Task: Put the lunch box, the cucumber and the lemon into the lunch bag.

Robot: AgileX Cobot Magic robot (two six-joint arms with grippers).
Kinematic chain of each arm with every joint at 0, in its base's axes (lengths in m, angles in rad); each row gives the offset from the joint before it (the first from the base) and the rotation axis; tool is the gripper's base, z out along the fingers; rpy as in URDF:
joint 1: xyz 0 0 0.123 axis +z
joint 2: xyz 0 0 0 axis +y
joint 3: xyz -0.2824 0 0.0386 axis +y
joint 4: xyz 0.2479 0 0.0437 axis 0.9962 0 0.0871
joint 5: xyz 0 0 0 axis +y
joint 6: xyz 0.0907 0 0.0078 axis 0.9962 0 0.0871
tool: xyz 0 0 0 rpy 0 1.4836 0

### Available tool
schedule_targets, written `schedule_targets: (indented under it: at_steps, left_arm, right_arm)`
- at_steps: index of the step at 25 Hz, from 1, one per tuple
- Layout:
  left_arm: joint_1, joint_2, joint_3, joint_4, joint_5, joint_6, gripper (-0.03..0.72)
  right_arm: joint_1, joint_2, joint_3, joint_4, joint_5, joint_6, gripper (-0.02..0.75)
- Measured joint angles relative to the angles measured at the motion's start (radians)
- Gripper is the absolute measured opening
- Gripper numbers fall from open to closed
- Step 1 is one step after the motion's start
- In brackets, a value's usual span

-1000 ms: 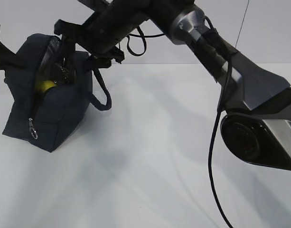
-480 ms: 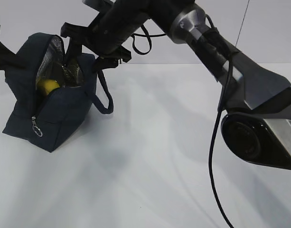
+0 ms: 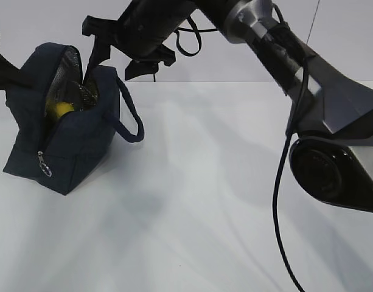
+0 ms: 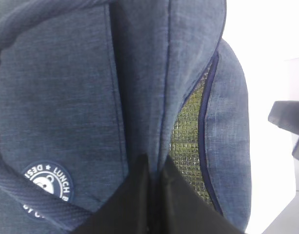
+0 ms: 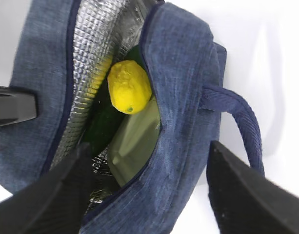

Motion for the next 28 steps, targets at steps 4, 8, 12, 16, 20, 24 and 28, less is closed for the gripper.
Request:
schedule_targets:
  at_steps: [4, 8, 12, 16, 20, 24, 28]
  left_arm:
    - [0.000, 0.000, 0.000, 0.000, 0.002, 0.000, -0.001]
    - [0.000, 0.000, 0.000, 0.000, 0.002, 0.000, -0.001]
    - [0.000, 0.000, 0.000, 0.000, 0.006, 0.000, -0.001]
    - [0.000, 0.000, 0.000, 0.000, 0.008, 0.000, -0.001]
    - [0.000, 0.000, 0.000, 0.000, 0.013, 0.000, -0.001]
    - [0.000, 0.000, 0.000, 0.000, 0.013, 0.000, -0.001]
    - [0.000, 0.000, 0.000, 0.000, 0.015, 0.000, -0.001]
  right_arm:
    - [0.000, 0.021, 0.000, 0.002, 0.000, 0.000, 0.540]
    - [0.000, 0.045, 0.000, 0.000, 0.002, 0.000, 0.540]
    - [0.000, 0.067, 0.000, 0.000, 0.004, 0.000, 0.540]
    - [0.000, 0.085, 0.000, -0.004, 0.004, 0.000, 0.540]
    - [0.000, 0.101, 0.000, -0.005, 0.004, 0.000, 0.540]
    - [0.000, 0.105, 0.000, -0.005, 0.004, 0.000, 0.540]
    - [0.000, 0.105, 0.000, -0.005, 0.002, 0.000, 0.538]
